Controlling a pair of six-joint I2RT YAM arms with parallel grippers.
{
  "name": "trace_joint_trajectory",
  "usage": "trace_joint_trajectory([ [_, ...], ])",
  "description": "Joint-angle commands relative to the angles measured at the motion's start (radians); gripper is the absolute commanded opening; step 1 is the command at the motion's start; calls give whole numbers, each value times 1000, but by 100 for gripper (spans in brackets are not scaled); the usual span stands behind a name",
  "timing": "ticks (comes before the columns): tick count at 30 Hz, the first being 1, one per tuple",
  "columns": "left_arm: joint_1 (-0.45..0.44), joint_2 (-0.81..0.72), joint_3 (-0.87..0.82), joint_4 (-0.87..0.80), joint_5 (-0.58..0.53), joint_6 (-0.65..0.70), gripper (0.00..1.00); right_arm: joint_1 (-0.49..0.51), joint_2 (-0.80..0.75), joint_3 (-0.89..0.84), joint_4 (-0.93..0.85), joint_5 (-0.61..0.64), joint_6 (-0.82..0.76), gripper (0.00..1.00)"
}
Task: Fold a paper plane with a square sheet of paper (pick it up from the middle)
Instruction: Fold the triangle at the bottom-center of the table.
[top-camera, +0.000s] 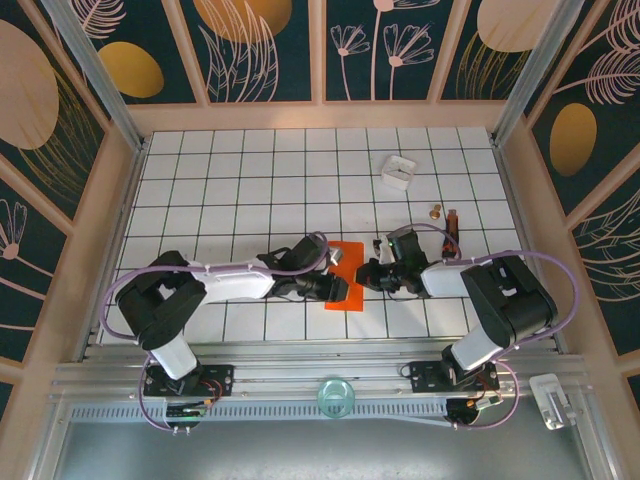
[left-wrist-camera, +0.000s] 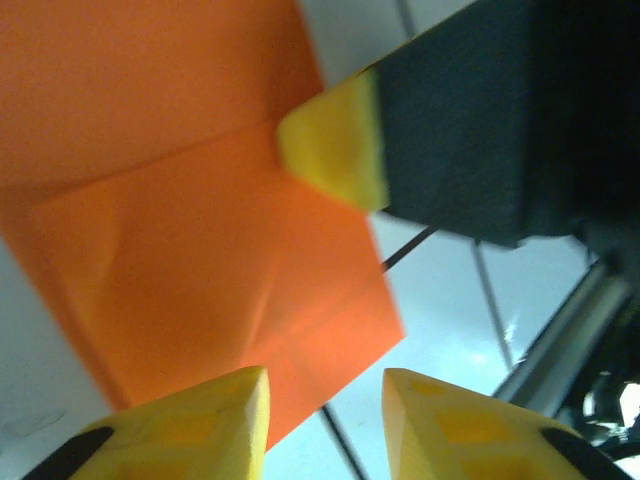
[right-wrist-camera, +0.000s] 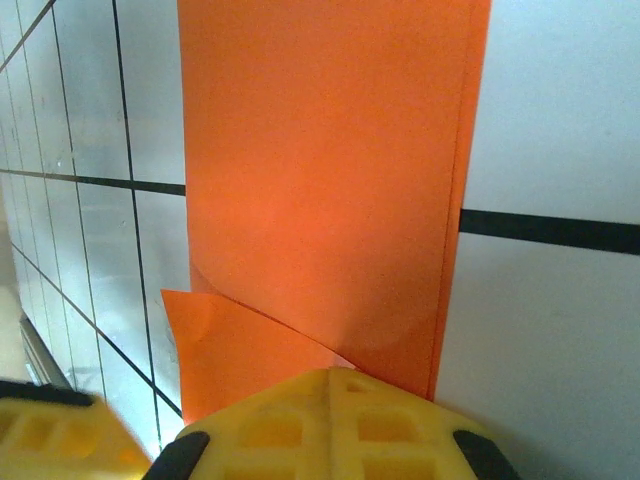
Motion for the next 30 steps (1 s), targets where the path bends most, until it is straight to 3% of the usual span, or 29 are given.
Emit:
trace_joint_trajectory([
  [1,3,25,55,44,28,-32,18,-7,34,-44,-72,74,-27,0],
  [3,2,80,87,43,26,-34,3,-7,30,-45,-72,74,-27,0],
  [4,4,98,91,44,28,-32,0,-8,31,-45,-72,74,-27,0],
  [18,35,223,138,40,87,-7,0,-9,21,-40,-87,83,-30,0],
  [30,69,79,-24,117,133,-35,0,-13,33,-32,-90,85,-33,0],
])
